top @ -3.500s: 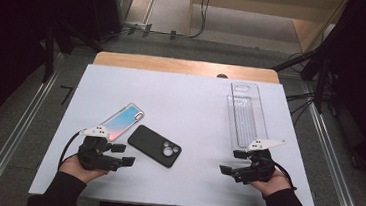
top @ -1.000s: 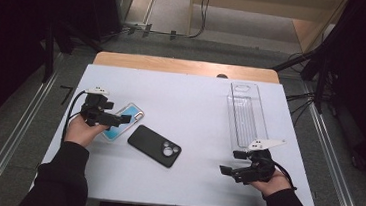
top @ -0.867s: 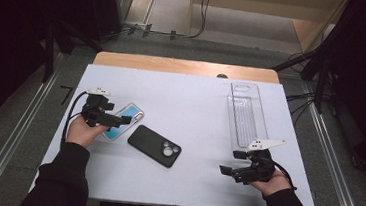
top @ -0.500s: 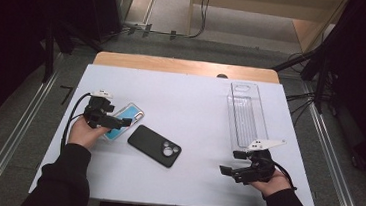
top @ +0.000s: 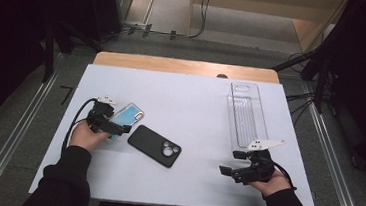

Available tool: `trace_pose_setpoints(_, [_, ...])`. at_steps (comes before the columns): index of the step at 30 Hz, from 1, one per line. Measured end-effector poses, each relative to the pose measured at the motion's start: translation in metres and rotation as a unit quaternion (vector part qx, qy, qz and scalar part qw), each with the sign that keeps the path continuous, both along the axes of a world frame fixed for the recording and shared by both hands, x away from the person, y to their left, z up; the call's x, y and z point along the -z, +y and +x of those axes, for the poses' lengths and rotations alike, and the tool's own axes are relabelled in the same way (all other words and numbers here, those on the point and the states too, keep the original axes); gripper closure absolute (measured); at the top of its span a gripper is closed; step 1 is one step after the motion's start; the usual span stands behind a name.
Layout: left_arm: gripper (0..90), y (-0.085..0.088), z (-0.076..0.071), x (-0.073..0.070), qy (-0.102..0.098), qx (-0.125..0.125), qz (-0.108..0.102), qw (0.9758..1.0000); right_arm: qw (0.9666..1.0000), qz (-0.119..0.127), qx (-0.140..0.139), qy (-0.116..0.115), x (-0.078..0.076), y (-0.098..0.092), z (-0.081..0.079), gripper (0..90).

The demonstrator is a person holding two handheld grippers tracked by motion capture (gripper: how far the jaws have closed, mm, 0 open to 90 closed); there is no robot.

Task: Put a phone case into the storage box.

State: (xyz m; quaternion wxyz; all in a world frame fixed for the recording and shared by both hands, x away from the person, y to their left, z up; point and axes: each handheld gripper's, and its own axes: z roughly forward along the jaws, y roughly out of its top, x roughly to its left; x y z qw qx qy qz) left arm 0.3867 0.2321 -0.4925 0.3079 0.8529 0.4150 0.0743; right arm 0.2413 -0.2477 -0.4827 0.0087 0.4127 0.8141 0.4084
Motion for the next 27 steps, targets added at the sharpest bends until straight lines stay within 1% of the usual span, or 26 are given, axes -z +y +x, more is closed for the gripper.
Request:
trace_pose_setpoints(1, [0.0,-0.002,-0.001,0.000,-0.004,0.002,0.011,0.9999,1.0000,-0.001,-0.001,0.000,0.000,0.000,0.000,13.0])
trace_pose_setpoints(2, [0.0,-0.002,-0.001,0.000,-0.004,0.002,0.011,0.9999,1.0000,-0.001,-0.001,0.000,0.000,0.000,0.000,13.0])
trace_pose_setpoints(3, [0.0,-0.003,-0.001,0.001,-0.006,0.003,0.017,0.9998,1.0000,-0.001,0.000,0.000,0.000,0.000,0.000,13.0])
trace_pose_setpoints(6, [0.0,-0.007,-0.003,0.002,-0.016,0.008,0.038,0.9991,1.0000,-0.001,0.000,0.000,0.000,0.000,0.000,13.0])
trace_pose_setpoints(9, [0.0,-0.012,-0.005,0.003,-0.025,0.011,0.063,0.9977,1.0000,-0.002,-0.001,0.000,0.000,0.000,0.000,13.0])
trace_pose_setpoints(11, [0.0,-0.015,-0.007,0.005,-0.036,0.014,0.081,0.9959,1.0000,-0.002,-0.001,0.000,0.000,0.000,0.000,13.0])
trace_pose_setpoints(13, [0.0,-0.015,-0.007,0.005,-0.036,0.009,0.078,0.9962,1.0000,-0.002,-0.001,-0.001,0.000,0.000,0.000,13.0])
trace_pose_setpoints(16, [0.0,-0.016,-0.008,0.005,-0.036,0.006,0.080,0.9961,1.0000,-0.002,-0.001,0.000,0.000,0.000,0.000,13.0])
trace_pose_setpoints(20, [2.4,-0.016,-0.008,0.004,-0.035,-0.001,0.082,0.9960,1.0000,-0.002,-0.001,0.001,0.001,0.000,0.000,13.1])
trace_pose_setpoints(23, [8.2,-0.016,-0.010,0.002,-0.037,-0.010,0.082,0.9959,1.0000,-0.003,0.000,0.002,0.001,0.000,0.000,13.0])
trace_pose_setpoints(24, [16.4,-0.016,-0.011,0.000,-0.037,-0.012,0.080,0.9960,1.0000,-0.003,0.000,0.002,0.001,0.000,0.000,13.0])
trace_pose_setpoints(27, [16.5,-0.016,-0.011,0.000,-0.037,-0.013,0.080,0.9960,1.0000,-0.003,0.000,0.002,0.001,0.000,0.000,13.0])
